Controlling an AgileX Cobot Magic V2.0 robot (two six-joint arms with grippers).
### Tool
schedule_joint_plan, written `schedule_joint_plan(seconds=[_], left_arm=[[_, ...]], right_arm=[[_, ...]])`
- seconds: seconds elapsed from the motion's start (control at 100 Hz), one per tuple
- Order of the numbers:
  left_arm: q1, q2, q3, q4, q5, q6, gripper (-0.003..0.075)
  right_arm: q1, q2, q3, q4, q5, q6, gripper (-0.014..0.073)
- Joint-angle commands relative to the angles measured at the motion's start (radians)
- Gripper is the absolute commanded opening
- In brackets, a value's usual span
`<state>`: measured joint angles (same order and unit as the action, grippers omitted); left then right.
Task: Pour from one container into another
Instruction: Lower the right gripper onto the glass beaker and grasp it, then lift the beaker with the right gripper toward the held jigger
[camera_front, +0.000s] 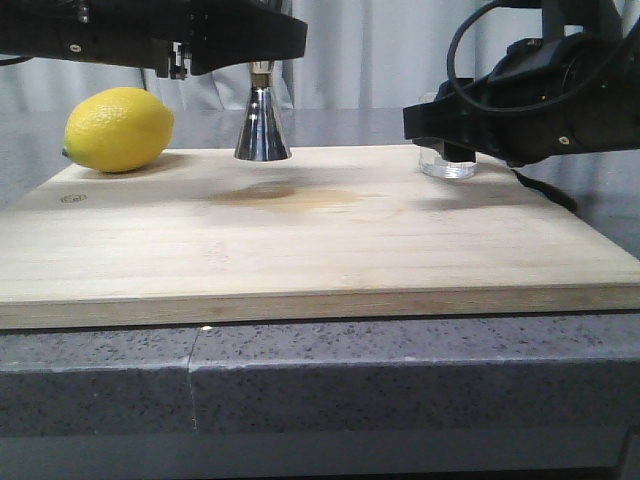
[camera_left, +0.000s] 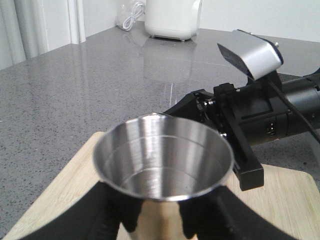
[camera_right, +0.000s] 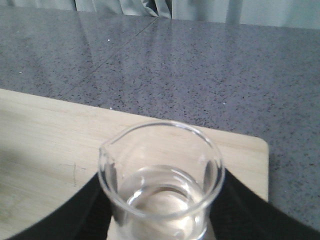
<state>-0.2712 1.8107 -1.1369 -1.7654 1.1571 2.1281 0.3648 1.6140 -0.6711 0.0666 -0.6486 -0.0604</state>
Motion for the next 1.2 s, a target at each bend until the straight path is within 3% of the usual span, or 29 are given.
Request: schedule_joint_plan(seconds=[0.0, 0.18, 0.48, 0.67, 0.89, 1.19], left_arm=[[-0.006, -0.041, -0.031, -0.099, 0.088, -0.010, 0.0239], [-0.006, -0.041, -0.031, -0.099, 0.088, -0.010, 0.0239], [-0.006, -0.041, -0.031, -0.099, 0.088, -0.010, 0.0239], [-0.006, -0.041, -0.031, -0.099, 0.088, -0.010, 0.0239], [-0.006, -0.041, -0.031, -0.099, 0.088, -0.010, 0.0239], [-0.006, -0.041, -0.031, -0.099, 0.088, -0.010, 0.0239]], right_arm=[[-0.007, -0.056, -0.022, 0.001, -0.073, -0.002, 0.0291], [-0.007, -0.161, -0.039, -0.015, 0.003, -0.002, 0.0291], [0.013, -0.297, -0.294, -0.129, 0.542, -0.002, 0.0291], [0.092, -0.290, -0.497, -0.214, 0.828, -0.009, 0.0291], [0.184, -0.231, -0.720, -0.227, 1.128, -0.124, 0.0291], [0.270, -0.098, -0.965, -0.277, 1.375, -0.260, 0.0291]])
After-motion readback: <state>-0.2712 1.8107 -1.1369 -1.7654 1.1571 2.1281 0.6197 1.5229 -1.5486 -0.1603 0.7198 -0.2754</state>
